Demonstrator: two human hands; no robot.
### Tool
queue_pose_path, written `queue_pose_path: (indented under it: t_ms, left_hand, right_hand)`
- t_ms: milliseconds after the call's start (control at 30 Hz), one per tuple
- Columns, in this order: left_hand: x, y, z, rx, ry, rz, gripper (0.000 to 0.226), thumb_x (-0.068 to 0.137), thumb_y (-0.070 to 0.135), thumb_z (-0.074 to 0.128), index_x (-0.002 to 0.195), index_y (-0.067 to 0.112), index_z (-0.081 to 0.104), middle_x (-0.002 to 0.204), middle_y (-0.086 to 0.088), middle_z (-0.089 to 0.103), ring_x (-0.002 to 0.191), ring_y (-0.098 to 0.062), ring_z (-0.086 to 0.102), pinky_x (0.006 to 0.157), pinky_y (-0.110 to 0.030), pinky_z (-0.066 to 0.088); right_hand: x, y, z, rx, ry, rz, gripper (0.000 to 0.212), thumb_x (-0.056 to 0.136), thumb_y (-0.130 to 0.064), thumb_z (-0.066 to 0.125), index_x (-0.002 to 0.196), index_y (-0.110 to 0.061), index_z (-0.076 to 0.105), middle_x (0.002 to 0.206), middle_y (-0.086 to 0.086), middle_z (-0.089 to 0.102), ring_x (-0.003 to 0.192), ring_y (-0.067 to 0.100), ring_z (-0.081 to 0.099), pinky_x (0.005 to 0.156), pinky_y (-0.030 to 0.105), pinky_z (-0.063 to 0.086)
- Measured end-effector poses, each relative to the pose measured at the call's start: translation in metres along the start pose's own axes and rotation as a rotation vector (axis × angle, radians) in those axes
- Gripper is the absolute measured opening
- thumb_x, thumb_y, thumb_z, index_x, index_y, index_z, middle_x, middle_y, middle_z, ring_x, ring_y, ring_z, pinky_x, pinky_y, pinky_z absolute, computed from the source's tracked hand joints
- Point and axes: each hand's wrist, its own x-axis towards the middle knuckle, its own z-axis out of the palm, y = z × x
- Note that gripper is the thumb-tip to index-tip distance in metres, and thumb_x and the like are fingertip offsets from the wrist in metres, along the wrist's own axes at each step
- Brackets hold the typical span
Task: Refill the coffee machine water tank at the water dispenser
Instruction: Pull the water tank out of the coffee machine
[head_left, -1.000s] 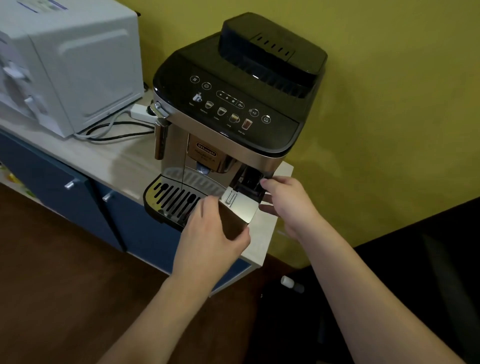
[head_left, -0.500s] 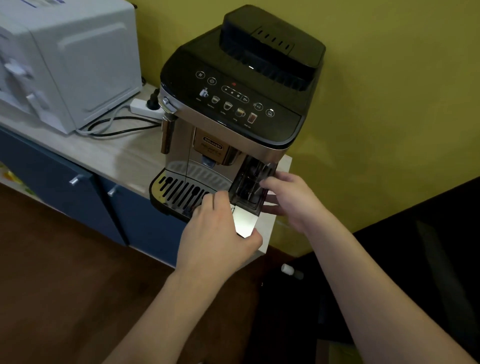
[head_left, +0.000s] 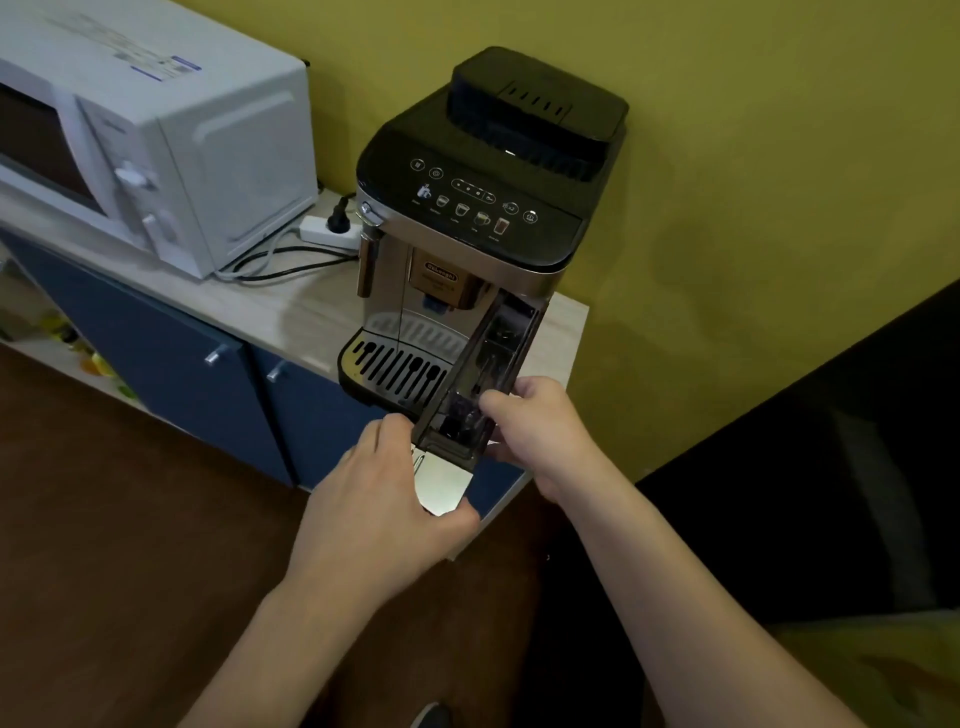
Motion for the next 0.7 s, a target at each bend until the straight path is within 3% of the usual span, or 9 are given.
queue_pose_path:
  t_ms: [67, 200, 267, 367, 400, 500, 600, 667, 700]
  left_hand:
    - [-0.014, 0.001, -0.004, 0.014, -0.011, 0.007, 0.060, 0.066, 0.061, 0.067, 0.109, 0.034, 0.034, 0.099, 0.012, 0.044, 0.087, -0.008, 0.051, 0.062, -0.026, 0.049]
    - [-0.037, 0.011, -0.002, 0.012, -0.025, 0.039, 0.057, 0.067, 0.060, 0.066, 0.105, 0.033, 0.033, 0.098, 0.012, 0.045, 0.084, -0.007, 0.051, 0.059, -0.022, 0.046]
    - [-0.044, 0.022, 0.003, -0.017, -0.042, 0.042, 0.057, 0.068, 0.059, 0.066, 0.105, 0.034, 0.031, 0.099, 0.014, 0.044, 0.086, -0.007, 0.051, 0.062, -0.022, 0.048]
    - [-0.042, 0.046, 0.017, -0.024, -0.075, 0.080, 0.057, 0.069, 0.060, 0.064, 0.107, 0.035, 0.029, 0.102, 0.014, 0.043, 0.090, -0.006, 0.048, 0.062, -0.019, 0.042]
    - [-0.038, 0.054, 0.023, -0.024, -0.081, 0.095, 0.057, 0.069, 0.060, 0.062, 0.108, 0.034, 0.030, 0.103, 0.013, 0.042, 0.091, -0.007, 0.048, 0.064, -0.021, 0.041]
    - [-0.013, 0.079, 0.045, -0.050, -0.077, 0.109, 0.060, 0.070, 0.057, 0.062, 0.114, 0.028, 0.035, 0.107, 0.010, 0.042, 0.097, -0.012, 0.049, 0.070, -0.027, 0.044]
    - [0.027, 0.100, 0.071, -0.046, -0.048, 0.119, 0.063, 0.072, 0.055, 0.064, 0.117, 0.021, 0.036, 0.109, 0.005, 0.043, 0.100, -0.017, 0.051, 0.070, -0.027, 0.041]
    - [0.056, 0.107, 0.089, -0.033, -0.029, 0.117, 0.065, 0.072, 0.054, 0.065, 0.118, 0.017, 0.038, 0.113, 0.001, 0.046, 0.101, -0.020, 0.052, 0.072, -0.027, 0.042]
    - [0.068, 0.109, 0.096, -0.031, -0.022, 0.110, 0.066, 0.073, 0.054, 0.065, 0.119, 0.015, 0.039, 0.114, -0.001, 0.047, 0.102, -0.021, 0.052, 0.073, -0.029, 0.045]
  right_hand:
    - [-0.013, 0.004, -0.001, -0.016, -0.008, -0.004, 0.004, 0.090, -0.019, 0.062, 0.092, -0.017, 0.059, 0.093, 0.015, 0.070, 0.090, 0.032, 0.071, 0.078, 0.052, 0.061]
    - [-0.030, 0.018, -0.013, -0.049, -0.020, -0.009, 0.003, 0.090, -0.019, 0.062, 0.090, -0.016, 0.061, 0.085, 0.010, 0.068, 0.081, 0.027, 0.071, 0.074, 0.043, 0.062]
    - [-0.033, 0.026, -0.026, -0.054, -0.001, 0.006, 0.018, 0.087, -0.021, 0.063, 0.100, -0.009, 0.064, 0.081, 0.011, 0.066, 0.073, 0.025, 0.068, 0.072, 0.047, 0.063]
    - [-0.031, 0.035, -0.051, -0.060, 0.060, 0.040, 0.026, 0.083, -0.022, 0.064, 0.102, -0.004, 0.065, 0.070, 0.009, 0.061, 0.058, 0.017, 0.061, 0.052, 0.029, 0.054]
    - [-0.027, 0.036, -0.061, -0.052, 0.084, 0.039, 0.031, 0.079, -0.025, 0.065, 0.100, -0.002, 0.066, 0.069, 0.009, 0.062, 0.058, 0.019, 0.062, 0.052, 0.030, 0.053]
    - [-0.003, 0.034, -0.092, -0.016, 0.118, 0.031, 0.047, 0.068, -0.030, 0.065, 0.106, -0.002, 0.068, 0.078, 0.017, 0.070, 0.072, 0.035, 0.072, 0.068, 0.051, 0.062]
    - [0.031, 0.019, -0.122, 0.037, 0.114, 0.022, 0.021, 0.085, -0.010, 0.061, 0.101, 0.000, 0.070, 0.081, 0.014, 0.068, 0.063, 0.024, 0.069, 0.054, 0.030, 0.059]
    - [0.060, 0.013, -0.135, 0.084, 0.115, 0.026, 0.029, 0.084, -0.010, 0.063, 0.111, 0.000, 0.067, 0.090, 0.016, 0.068, 0.072, 0.027, 0.069, 0.053, 0.028, 0.058]
    - [0.073, 0.013, -0.137, 0.105, 0.115, 0.032, 0.043, 0.079, -0.013, 0.067, 0.120, 0.000, 0.063, 0.098, 0.018, 0.070, 0.080, 0.033, 0.070, 0.058, 0.032, 0.061]
